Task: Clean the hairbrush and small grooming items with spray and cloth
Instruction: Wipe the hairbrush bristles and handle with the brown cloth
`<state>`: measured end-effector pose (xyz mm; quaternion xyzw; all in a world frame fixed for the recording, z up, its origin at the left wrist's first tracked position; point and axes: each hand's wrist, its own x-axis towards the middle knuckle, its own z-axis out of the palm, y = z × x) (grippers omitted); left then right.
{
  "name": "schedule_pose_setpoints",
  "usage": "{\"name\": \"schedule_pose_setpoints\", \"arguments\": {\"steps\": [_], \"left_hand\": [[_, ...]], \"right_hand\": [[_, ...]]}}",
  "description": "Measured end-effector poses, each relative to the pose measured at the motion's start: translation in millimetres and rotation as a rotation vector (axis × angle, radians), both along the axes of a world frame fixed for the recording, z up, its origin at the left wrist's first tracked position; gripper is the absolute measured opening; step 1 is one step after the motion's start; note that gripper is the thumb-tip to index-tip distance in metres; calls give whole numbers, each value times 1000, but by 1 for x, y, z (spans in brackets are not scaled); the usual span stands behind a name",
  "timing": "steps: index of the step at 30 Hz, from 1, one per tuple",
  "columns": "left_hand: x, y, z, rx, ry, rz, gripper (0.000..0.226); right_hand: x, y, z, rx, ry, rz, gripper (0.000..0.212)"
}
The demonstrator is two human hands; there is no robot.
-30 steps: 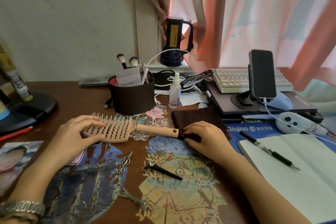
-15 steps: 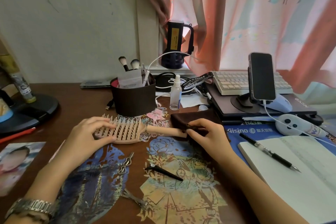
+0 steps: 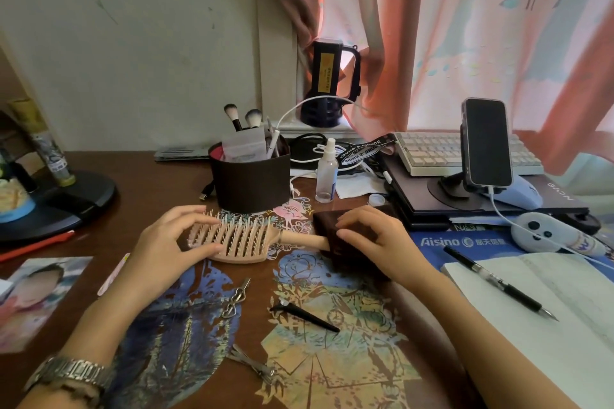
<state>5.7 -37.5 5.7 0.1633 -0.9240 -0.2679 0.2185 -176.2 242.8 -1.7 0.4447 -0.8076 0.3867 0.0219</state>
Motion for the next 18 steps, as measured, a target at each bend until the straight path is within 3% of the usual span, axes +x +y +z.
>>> {"name": "schedule_pose_setpoints", "arguments": {"steps": [3, 6, 18], "left_hand": [[1, -2, 0, 36, -5, 18, 44], [1, -3, -1, 77, -5, -7, 46], [-1, -3, -4, 93, -18, 1, 45]], "right_hand": [[-11, -2, 5, 159, -89, 28, 34], [-13, -2, -2, 214, -105, 49, 35], [6, -11, -17, 31, 104, -43, 35]]}}
